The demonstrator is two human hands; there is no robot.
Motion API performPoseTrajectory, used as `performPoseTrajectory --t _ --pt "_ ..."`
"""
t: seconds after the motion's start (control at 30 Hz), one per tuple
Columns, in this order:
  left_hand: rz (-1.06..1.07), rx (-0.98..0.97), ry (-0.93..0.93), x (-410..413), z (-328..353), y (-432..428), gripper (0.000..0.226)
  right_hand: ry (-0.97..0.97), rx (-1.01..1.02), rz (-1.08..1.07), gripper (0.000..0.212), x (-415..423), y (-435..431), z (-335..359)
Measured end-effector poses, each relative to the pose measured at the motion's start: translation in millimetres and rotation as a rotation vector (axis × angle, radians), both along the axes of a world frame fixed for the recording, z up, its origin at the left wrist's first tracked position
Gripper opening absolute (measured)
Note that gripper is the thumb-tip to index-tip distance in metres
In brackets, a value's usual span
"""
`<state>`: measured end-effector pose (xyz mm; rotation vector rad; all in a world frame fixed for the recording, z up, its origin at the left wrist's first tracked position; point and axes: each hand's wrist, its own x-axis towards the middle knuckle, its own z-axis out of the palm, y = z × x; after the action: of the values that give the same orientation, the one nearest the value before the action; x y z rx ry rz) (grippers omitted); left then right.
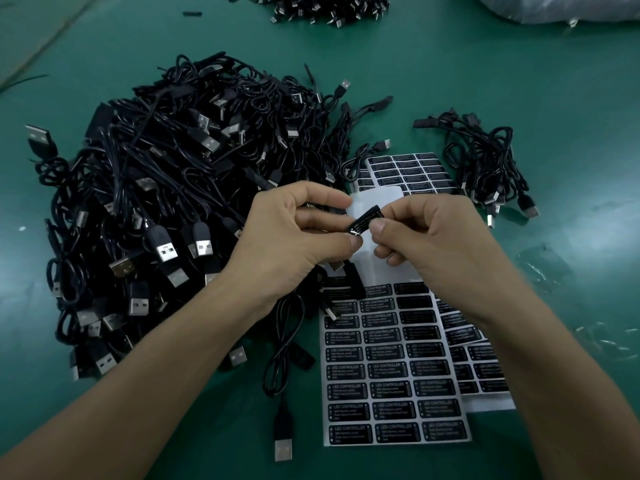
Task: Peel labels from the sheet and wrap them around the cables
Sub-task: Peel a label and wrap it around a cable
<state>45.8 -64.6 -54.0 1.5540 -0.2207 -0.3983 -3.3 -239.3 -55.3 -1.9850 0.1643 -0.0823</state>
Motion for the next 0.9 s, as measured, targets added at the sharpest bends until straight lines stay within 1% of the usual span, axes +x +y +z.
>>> performPoseTrajectory --t 0.9 --pt "0.034 0.009 0.0 -1.3 0.5 -0.8 0.029 -0.031 -0.007 -0.047 0.016 1.2 3.7 -5.9"
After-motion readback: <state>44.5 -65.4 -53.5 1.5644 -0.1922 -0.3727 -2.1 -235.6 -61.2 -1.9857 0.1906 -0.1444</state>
